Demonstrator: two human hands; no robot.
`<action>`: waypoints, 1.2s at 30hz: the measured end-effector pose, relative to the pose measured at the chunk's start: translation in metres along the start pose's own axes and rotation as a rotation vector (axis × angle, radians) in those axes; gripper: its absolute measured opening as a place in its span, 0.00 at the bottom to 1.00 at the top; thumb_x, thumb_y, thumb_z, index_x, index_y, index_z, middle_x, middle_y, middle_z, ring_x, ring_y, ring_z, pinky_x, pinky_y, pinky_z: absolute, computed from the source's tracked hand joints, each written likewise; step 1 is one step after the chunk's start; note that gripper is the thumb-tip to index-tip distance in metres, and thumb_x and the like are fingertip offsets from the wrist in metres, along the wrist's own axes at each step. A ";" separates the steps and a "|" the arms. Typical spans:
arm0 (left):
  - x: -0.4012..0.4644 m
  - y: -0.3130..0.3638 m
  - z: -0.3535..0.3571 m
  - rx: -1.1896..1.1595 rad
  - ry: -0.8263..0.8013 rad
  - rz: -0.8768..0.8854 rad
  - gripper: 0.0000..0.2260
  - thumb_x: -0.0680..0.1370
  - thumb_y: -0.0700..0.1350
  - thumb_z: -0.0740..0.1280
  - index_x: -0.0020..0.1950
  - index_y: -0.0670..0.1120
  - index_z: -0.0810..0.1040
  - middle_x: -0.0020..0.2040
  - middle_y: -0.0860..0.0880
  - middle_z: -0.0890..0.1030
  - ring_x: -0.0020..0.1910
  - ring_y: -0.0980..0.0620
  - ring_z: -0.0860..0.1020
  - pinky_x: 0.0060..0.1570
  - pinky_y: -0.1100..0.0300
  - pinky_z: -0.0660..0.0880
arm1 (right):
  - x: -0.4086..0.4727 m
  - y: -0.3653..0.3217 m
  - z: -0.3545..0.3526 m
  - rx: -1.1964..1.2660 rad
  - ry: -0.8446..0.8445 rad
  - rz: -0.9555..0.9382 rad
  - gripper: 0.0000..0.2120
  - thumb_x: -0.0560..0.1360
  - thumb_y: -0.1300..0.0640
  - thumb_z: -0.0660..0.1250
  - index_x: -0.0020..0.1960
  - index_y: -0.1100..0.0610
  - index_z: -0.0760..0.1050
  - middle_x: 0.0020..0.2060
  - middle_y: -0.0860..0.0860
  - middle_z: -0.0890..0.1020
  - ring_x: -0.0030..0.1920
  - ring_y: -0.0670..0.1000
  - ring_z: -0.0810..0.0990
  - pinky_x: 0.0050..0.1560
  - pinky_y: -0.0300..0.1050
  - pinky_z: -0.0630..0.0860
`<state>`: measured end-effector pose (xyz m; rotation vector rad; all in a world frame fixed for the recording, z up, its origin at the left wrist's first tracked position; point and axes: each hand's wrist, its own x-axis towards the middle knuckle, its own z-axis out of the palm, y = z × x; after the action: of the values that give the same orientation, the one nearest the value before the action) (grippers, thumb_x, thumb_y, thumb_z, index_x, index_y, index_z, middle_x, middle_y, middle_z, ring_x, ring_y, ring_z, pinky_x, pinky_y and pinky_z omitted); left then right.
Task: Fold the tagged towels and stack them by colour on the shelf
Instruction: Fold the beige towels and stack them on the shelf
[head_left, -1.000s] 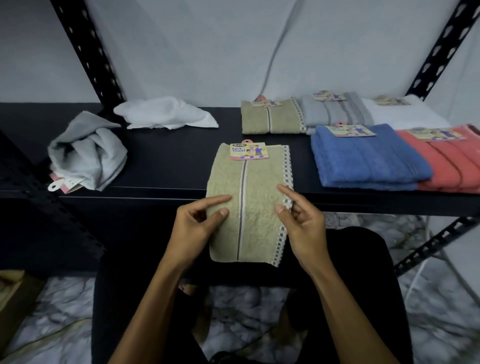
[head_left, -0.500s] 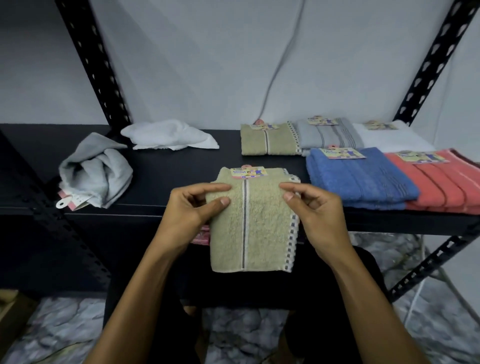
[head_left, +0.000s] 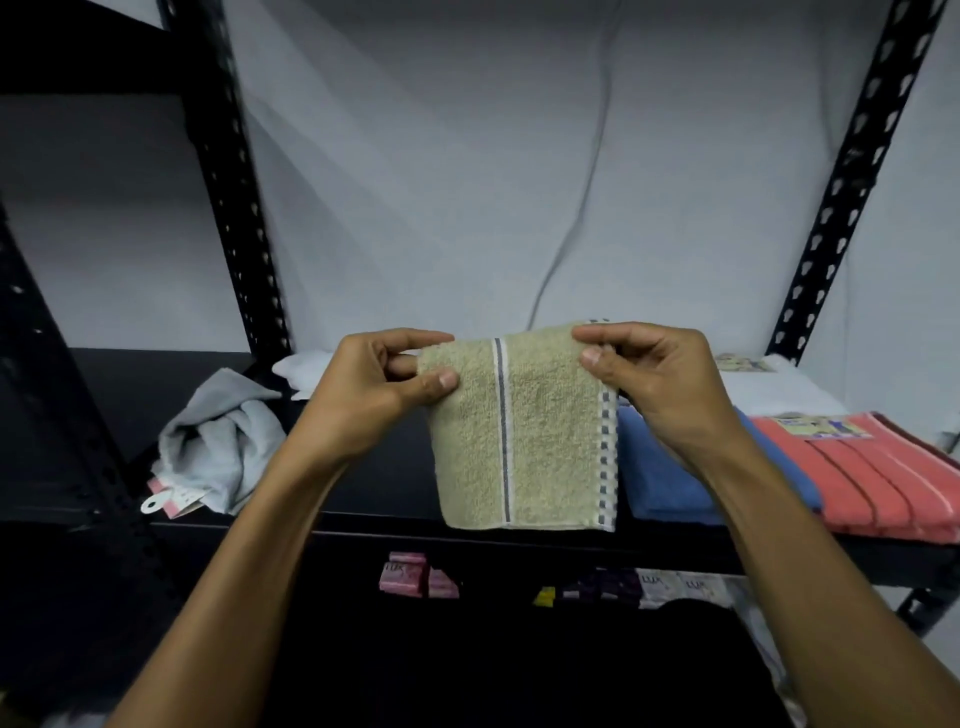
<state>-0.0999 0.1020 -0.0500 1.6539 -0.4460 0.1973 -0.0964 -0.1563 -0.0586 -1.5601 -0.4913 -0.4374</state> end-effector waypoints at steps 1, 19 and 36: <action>0.000 0.001 0.000 0.009 0.005 -0.007 0.16 0.72 0.32 0.72 0.59 0.40 0.79 0.43 0.45 0.86 0.45 0.52 0.85 0.46 0.64 0.79 | 0.000 0.001 0.000 0.007 -0.002 0.021 0.12 0.68 0.63 0.73 0.50 0.54 0.83 0.44 0.48 0.87 0.47 0.46 0.84 0.50 0.37 0.79; 0.009 -0.020 -0.008 0.587 0.204 0.144 0.12 0.68 0.42 0.78 0.39 0.60 0.81 0.41 0.53 0.82 0.44 0.59 0.78 0.46 0.60 0.74 | 0.016 0.007 0.003 -0.608 -0.238 0.106 0.08 0.73 0.58 0.73 0.48 0.48 0.78 0.56 0.44 0.76 0.58 0.44 0.76 0.56 0.41 0.72; 0.044 -0.043 -0.035 0.187 -0.097 0.032 0.10 0.75 0.34 0.71 0.56 0.40 0.81 0.48 0.45 0.85 0.49 0.51 0.84 0.47 0.63 0.79 | 0.049 0.029 0.008 -0.353 -0.275 0.085 0.12 0.74 0.62 0.73 0.54 0.50 0.81 0.49 0.59 0.84 0.49 0.57 0.84 0.57 0.49 0.81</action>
<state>-0.0383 0.1324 -0.0677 1.8464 -0.5406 0.1881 -0.0396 -0.1470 -0.0564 -1.9892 -0.5773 -0.2522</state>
